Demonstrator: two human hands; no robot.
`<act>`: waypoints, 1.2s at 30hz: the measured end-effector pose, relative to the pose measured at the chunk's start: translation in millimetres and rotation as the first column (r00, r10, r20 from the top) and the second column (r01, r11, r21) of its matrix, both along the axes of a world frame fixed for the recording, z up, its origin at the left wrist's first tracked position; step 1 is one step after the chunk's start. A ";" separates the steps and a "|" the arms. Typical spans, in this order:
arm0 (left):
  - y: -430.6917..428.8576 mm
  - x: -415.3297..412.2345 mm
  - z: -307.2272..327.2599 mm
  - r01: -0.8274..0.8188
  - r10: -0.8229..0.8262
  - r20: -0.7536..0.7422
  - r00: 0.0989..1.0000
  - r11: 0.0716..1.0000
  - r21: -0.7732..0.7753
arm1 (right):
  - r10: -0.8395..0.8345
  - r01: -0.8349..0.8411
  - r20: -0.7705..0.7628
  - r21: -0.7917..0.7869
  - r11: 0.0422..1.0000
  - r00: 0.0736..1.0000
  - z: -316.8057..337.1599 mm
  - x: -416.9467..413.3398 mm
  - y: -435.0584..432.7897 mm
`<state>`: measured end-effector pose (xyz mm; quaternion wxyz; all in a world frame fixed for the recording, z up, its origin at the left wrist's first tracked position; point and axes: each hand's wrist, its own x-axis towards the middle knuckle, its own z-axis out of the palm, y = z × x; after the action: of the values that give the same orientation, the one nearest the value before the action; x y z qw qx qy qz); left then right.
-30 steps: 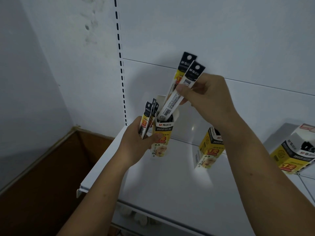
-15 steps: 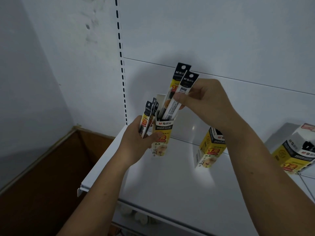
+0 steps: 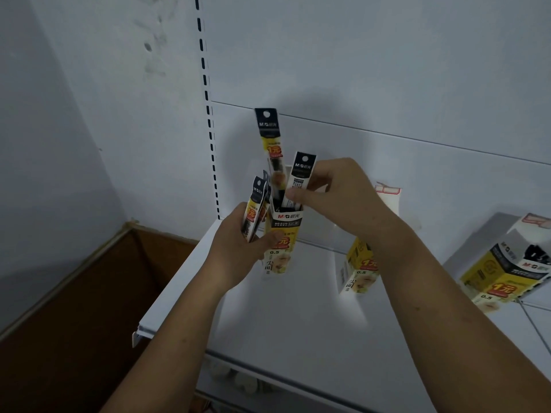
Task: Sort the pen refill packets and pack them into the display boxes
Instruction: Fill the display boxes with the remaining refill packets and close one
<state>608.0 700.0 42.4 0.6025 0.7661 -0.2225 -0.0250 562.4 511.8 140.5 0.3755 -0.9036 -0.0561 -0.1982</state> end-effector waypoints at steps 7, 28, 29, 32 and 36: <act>1.4 -1.3 1.0 0.007 -0.007 -0.008 1.000 1.000 -0.012 | -0.020 0.018 0.133 0.019 1.000 0.991 13.9 -3.2 3.8; 1.5 -1.6 1.7 0.015 -0.015 0.006 1.000 1.000 -0.014 | -0.047 0.025 -0.065 -0.308 0.951 0.997 -3.0 -4.1 16.2; 1.4 -2.5 2.4 0.025 -0.025 0.005 1.000 0.999 -0.034 | -0.054 0.025 -0.081 -0.332 0.943 0.995 -3.6 -3.3 17.2; 1.6 -2.1 0.7 0.031 -0.032 -0.009 0.999 0.998 -0.048 | -0.090 0.016 -0.121 -0.510 0.860 0.988 -3.8 -1.7 21.0; 1.8 -0.6 -1.8 0.018 -0.019 -0.015 1.000 0.999 -0.031 | -0.108 0.011 -0.163 -0.505 0.863 0.981 -0.9 -2.8 19.5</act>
<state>607.5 701.7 40.6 0.6157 0.7543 -0.2254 -0.0328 559.6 531.3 139.6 0.1250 -0.9859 -0.0424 -0.1032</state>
